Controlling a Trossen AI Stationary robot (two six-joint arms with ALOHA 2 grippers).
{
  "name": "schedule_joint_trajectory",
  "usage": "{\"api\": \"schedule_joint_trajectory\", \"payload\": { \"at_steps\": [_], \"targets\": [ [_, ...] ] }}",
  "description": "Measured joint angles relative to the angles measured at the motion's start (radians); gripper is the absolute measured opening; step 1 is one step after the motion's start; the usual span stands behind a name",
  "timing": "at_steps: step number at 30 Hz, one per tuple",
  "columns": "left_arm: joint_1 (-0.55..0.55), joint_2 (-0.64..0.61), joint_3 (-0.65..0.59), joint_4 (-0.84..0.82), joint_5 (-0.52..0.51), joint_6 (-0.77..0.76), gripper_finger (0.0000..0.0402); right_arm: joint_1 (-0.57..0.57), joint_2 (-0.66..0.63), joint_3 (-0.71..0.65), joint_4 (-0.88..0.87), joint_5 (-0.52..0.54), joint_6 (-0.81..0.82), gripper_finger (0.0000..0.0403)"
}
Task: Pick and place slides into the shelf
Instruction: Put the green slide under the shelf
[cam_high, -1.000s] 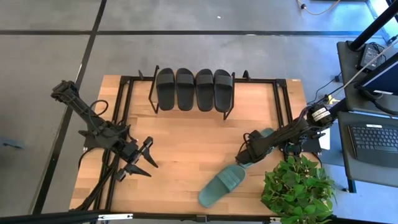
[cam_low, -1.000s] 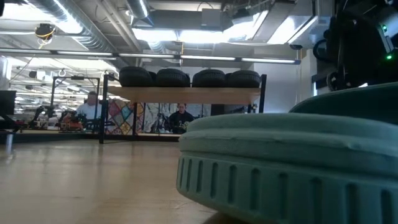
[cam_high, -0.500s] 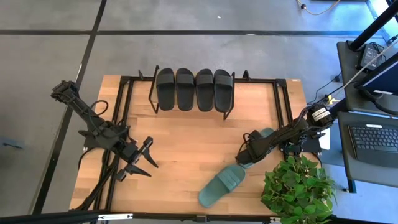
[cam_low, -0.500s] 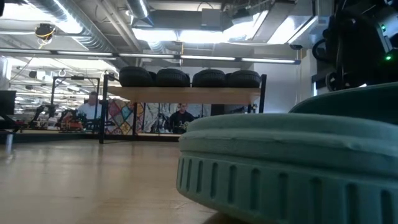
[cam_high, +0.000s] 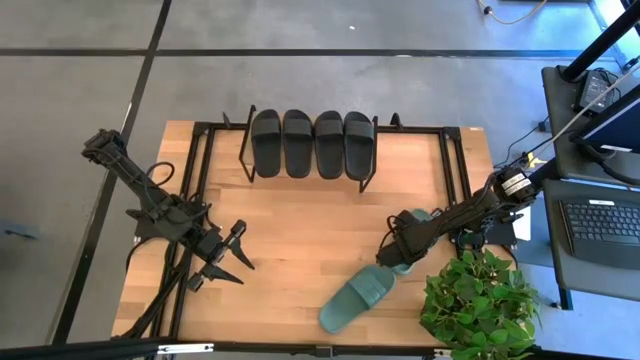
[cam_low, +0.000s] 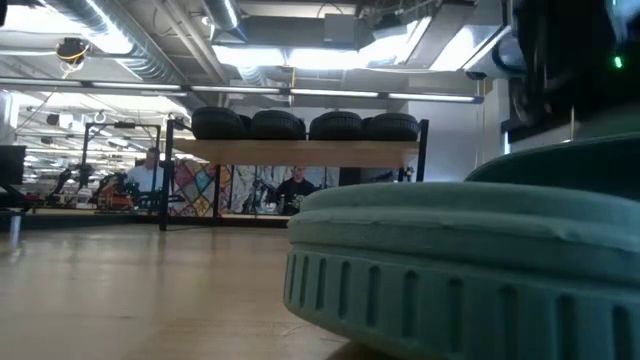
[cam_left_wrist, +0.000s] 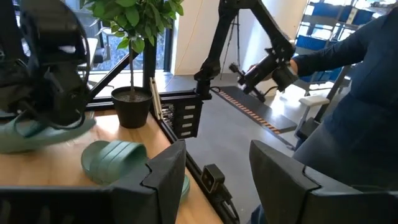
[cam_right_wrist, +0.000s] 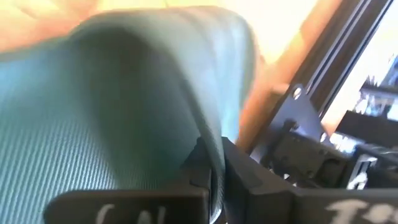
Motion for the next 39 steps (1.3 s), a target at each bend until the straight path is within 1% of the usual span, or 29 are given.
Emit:
{"api": "schedule_joint_trajectory", "payload": {
  "at_steps": [5, 9, 12, 14, 16, 19, 23, 28, 31, 34, 39],
  "targets": [
    [0.000, 0.000, 0.000, -0.003, 0.000, 0.001, 0.0171, 0.016, 0.000, 0.160, -0.090, 0.106, -0.047, 0.0014],
    [0.000, 0.000, 0.000, -0.003, 0.000, 0.001, 0.0171, 0.022, 0.000, 0.290, -0.075, 0.216, -0.138, 0.0014],
    [0.000, 0.000, 0.000, -0.003, 0.000, 0.001, 0.0171, 0.022, 0.000, 0.363, 0.008, 0.309, -0.226, 0.0014],
    [0.000, 0.000, 0.000, -0.003, 0.000, 0.000, 0.0171, 0.013, 0.000, 0.392, 0.097, 0.377, -0.288, 0.0014],
    [0.000, 0.000, 0.000, -0.005, 0.000, 0.000, 0.0171, -0.007, 0.003, 0.405, 0.203, 0.416, -0.380, 0.0014],
    [0.000, 0.000, 0.000, -0.005, 0.000, 0.000, 0.0171, -0.048, 0.035, 0.428, 0.312, 0.448, -0.508, 0.0014],
    [0.000, 0.000, 0.000, -0.006, 0.000, -0.001, 0.0171, -0.112, 0.106, 0.444, 0.354, 0.463, -0.610, 0.0014],
    [0.000, 0.000, 0.000, -0.007, 0.000, -0.002, 0.0171, -0.181, 0.210, 0.445, 0.352, 0.489, -0.635, 0.0014],
    [0.000, 0.000, 0.000, -0.007, 0.000, -0.002, 0.0171, -0.204, 0.262, 0.445, 0.363, 0.504, -0.646, 0.0014],
    [0.000, 0.000, 0.000, -0.007, 0.000, -0.002, 0.0171, -0.221, 0.303, 0.445, 0.398, 0.506, -0.684, 0.0014],
    [0.000, 0.000, 0.000, -0.007, 0.000, -0.002, 0.0171, -0.250, 0.340, 0.445, 0.447, 0.530, -0.690, 0.0014]
  ]
}}
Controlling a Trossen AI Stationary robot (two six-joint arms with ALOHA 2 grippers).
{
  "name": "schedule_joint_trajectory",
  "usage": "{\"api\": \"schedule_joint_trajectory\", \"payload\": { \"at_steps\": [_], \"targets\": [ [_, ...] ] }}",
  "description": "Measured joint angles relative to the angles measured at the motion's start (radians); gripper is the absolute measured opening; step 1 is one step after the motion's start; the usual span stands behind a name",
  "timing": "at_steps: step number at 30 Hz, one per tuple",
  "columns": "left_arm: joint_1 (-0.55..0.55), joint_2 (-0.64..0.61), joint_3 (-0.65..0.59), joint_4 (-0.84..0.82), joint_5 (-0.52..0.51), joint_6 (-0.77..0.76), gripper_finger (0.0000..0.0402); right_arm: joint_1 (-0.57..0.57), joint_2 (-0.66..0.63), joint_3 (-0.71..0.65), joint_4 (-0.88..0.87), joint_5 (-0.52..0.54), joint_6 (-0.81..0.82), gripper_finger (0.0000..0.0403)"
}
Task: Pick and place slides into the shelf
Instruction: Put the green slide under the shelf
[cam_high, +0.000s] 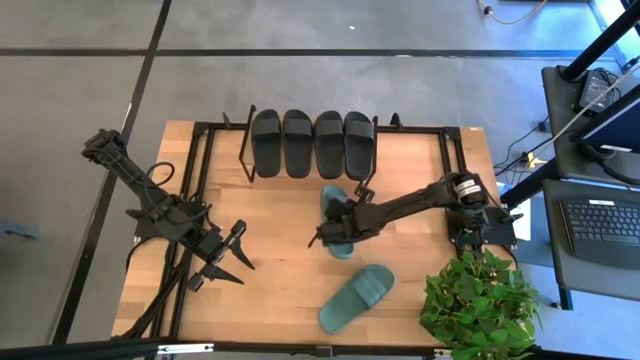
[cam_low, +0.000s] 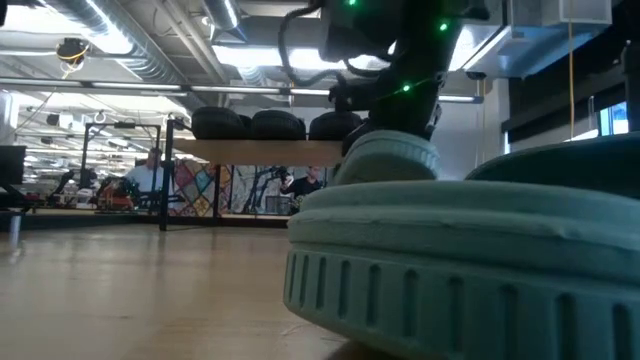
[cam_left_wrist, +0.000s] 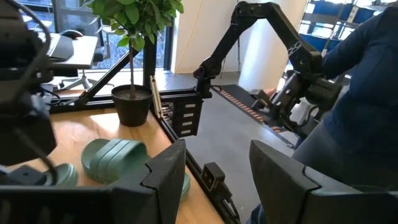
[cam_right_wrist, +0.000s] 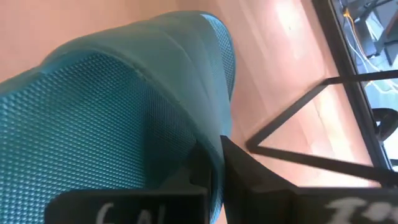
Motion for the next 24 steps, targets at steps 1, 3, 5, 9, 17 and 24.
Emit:
{"api": "schedule_joint_trajectory", "payload": {
  "at_steps": [1, 3, 5, 9, 17, 24],
  "targets": [
    [0.000, 0.000, 0.000, 0.000, 0.000, 0.000, 0.0171, -0.008, 0.003, 0.000, 0.006, 0.001, 0.004, 0.0014],
    [0.000, 0.000, 0.000, 0.000, 0.000, 0.000, 0.0171, -0.023, 0.007, 0.000, 0.006, 0.007, 0.012, 0.0014],
    [0.000, 0.000, 0.000, 0.000, 0.000, 0.000, 0.0171, -0.038, 0.007, 0.000, 0.007, 0.011, 0.014, 0.0014],
    [0.000, 0.000, 0.000, 0.000, 0.000, -0.006, 0.0171, -0.063, 0.008, 0.000, 0.033, 0.013, 0.002, 0.0014],
    [0.000, 0.000, 0.000, 0.000, 0.000, -0.008, 0.0171, -0.085, 0.008, 0.000, 0.044, 0.010, 0.032, 0.0081],
    [0.000, 0.000, 0.000, 0.000, 0.000, -0.008, 0.0171, -0.085, 0.008, 0.000, 0.045, 0.006, 0.033, 0.0125]
  ]
}}
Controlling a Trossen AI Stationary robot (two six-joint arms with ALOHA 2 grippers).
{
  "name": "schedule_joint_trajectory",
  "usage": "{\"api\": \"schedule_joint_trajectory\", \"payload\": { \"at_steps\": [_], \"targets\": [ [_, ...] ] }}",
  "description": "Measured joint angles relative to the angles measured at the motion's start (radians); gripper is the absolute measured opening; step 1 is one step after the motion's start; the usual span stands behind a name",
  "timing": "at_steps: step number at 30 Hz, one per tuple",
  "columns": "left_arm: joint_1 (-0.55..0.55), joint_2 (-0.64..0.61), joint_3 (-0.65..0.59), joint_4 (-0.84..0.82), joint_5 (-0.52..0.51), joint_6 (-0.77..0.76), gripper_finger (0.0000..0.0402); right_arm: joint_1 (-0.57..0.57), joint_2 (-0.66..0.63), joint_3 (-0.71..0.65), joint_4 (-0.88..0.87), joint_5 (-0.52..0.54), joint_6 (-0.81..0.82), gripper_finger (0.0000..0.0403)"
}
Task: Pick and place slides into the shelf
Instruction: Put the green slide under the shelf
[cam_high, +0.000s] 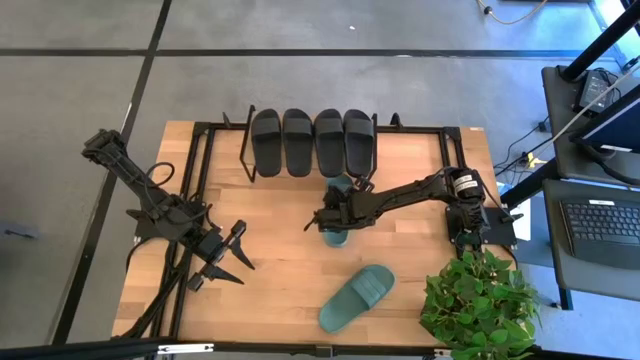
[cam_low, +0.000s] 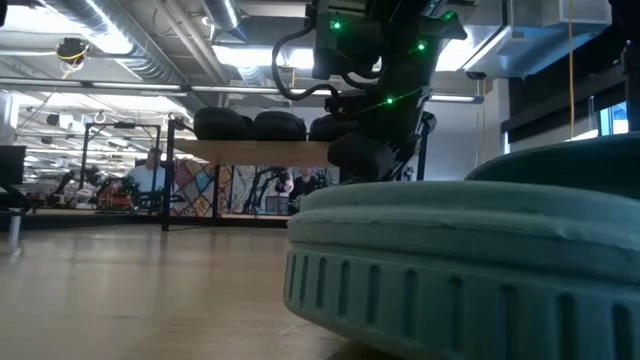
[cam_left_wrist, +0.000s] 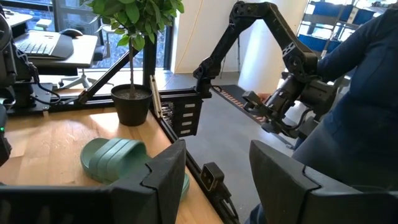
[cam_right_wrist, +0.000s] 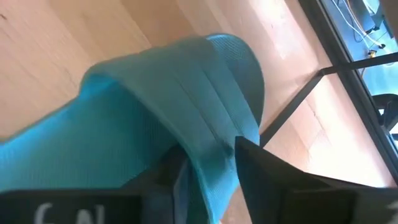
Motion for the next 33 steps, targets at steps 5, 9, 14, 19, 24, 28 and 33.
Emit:
{"api": "schedule_joint_trajectory", "payload": {
  "at_steps": [5, 9, 14, 19, 24, 28, 33],
  "targets": [
    [0.000, 0.000, 0.000, 0.000, 0.000, 0.000, 0.0171, 0.000, 0.000, 0.000, 0.000, -0.019, -0.003, 0.0152],
    [0.000, 0.000, 0.000, 0.000, 0.000, 0.000, 0.0171, 0.000, 0.000, 0.000, 0.000, -0.029, -0.005, 0.0185],
    [0.000, 0.000, 0.000, 0.000, 0.000, 0.000, 0.0171, 0.000, 0.000, 0.000, 0.000, -0.056, -0.004, 0.0236],
    [0.000, 0.000, 0.000, 0.000, 0.000, 0.000, 0.0171, 0.000, 0.000, 0.000, 0.000, -0.059, -0.003, 0.0276],
    [0.000, 0.000, 0.000, 0.000, 0.000, 0.002, 0.0171, 0.001, 0.000, 0.000, -0.001, -0.062, -0.004, 0.0292],
    [0.000, 0.000, 0.000, 0.000, 0.000, 0.003, 0.0171, 0.011, 0.000, 0.021, -0.020, -0.074, -0.004, 0.0293],
    [0.000, 0.000, 0.000, 0.001, 0.000, 0.003, 0.0171, 0.027, 0.000, 0.094, -0.063, -0.073, -0.003, 0.0293]
  ]
}}
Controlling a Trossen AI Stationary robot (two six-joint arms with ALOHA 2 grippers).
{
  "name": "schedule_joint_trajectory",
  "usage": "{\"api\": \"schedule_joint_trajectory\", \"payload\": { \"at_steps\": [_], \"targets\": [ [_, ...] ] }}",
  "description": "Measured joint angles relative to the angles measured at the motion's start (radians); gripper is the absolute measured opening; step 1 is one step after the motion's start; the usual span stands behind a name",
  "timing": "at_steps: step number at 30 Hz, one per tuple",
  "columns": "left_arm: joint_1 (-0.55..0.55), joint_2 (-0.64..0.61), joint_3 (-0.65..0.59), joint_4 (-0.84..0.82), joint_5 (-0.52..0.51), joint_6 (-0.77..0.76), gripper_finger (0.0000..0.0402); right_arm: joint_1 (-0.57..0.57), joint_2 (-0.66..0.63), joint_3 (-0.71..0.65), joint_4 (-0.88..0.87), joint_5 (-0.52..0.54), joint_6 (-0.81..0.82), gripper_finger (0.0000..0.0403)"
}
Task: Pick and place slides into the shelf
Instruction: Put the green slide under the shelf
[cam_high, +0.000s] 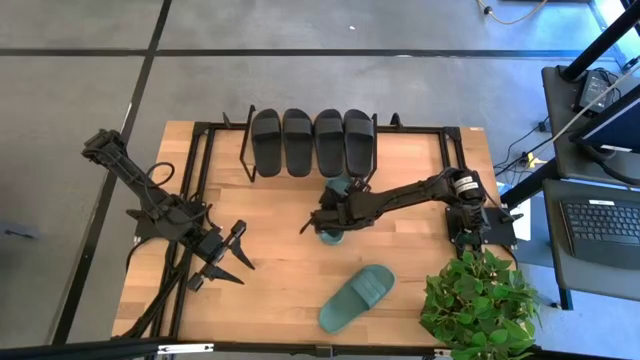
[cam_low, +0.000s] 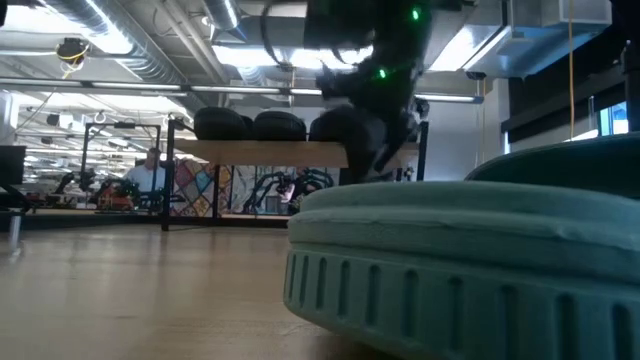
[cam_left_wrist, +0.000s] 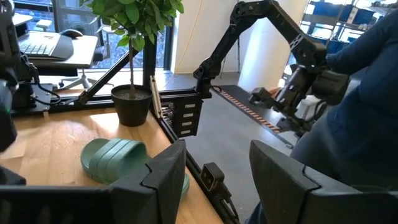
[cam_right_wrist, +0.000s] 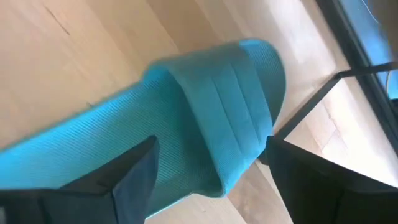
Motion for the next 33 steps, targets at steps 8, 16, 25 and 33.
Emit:
{"api": "schedule_joint_trajectory", "payload": {
  "at_steps": [8, 16, 25, 33],
  "targets": [
    [0.000, 0.000, 0.000, 0.000, 0.031, -0.002, 0.0171, 0.045, 0.000, 0.138, -0.064, 0.003, -0.025, 0.0294],
    [0.000, 0.000, 0.000, 0.000, 0.031, -0.001, 0.0171, 0.113, 0.000, 0.248, -0.057, -0.120, -0.052, 0.0294],
    [0.000, 0.000, 0.000, 0.001, 0.031, 0.001, 0.0171, 0.121, 0.000, 0.257, -0.052, -0.146, -0.050, 0.0294],
    [0.000, 0.000, 0.000, 0.001, 0.031, 0.001, 0.0171, 0.122, 0.000, 0.257, -0.052, -0.270, -0.287, 0.0294]
  ]
}}
